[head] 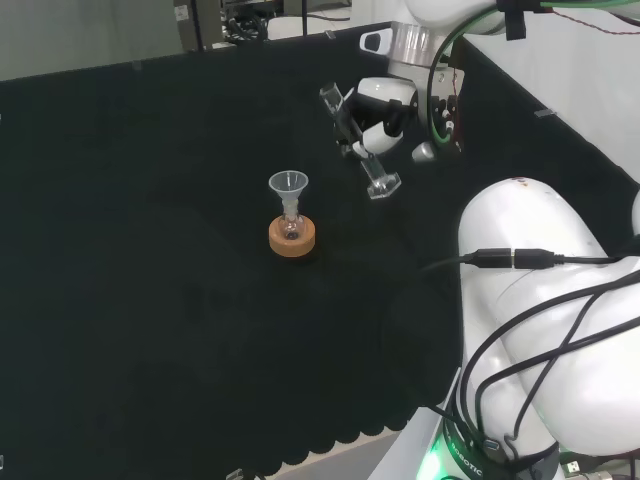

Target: Pour the water from the graduated cylinder into the round-bottom flask.

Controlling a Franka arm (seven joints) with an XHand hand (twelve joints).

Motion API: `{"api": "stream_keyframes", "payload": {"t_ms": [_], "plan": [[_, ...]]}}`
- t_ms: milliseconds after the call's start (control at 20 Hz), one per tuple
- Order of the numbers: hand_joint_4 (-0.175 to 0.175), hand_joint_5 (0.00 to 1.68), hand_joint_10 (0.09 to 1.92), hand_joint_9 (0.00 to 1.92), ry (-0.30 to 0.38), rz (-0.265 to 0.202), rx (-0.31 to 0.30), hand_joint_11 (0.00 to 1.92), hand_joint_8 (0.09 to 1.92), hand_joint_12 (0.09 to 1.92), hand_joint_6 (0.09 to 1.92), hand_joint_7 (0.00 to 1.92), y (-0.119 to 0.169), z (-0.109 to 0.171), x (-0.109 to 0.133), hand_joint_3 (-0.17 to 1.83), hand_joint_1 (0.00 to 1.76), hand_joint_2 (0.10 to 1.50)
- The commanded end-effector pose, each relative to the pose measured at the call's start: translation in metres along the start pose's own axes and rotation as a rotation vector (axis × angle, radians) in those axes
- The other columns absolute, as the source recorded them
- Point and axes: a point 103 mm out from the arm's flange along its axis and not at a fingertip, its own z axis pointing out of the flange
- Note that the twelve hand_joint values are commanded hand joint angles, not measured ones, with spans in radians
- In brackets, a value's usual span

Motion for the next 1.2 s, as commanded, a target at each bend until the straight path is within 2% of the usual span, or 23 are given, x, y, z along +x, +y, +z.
{"api": "stream_keyframes", "payload": {"t_ms": [50,200,450,800,1200], "plan": [[-0.171,0.91,0.09,1.42,-0.073,0.031,0.084,1.24,0.40,0.79,1.11,1.15,-0.021,0.009,0.013,0.00,1.14,1.16],[-0.171,0.91,0.09,1.42,-0.110,0.037,0.126,1.24,0.40,0.79,1.11,1.15,-0.021,0.013,0.021,0.00,1.14,1.16],[-0.171,0.91,0.09,1.43,-0.179,0.041,0.232,1.24,0.40,0.79,1.10,1.15,-0.009,0.017,0.029,0.00,1.14,1.15],[-0.171,0.91,0.09,1.43,-0.252,0.078,0.373,1.24,0.40,0.79,1.10,1.16,0.009,0.017,0.024,0.00,1.14,1.15],[-0.171,0.91,0.09,1.43,-0.281,0.117,0.453,1.24,0.40,0.79,1.10,1.16,0.012,0.010,0.020,0.00,1.14,1.15]]}}
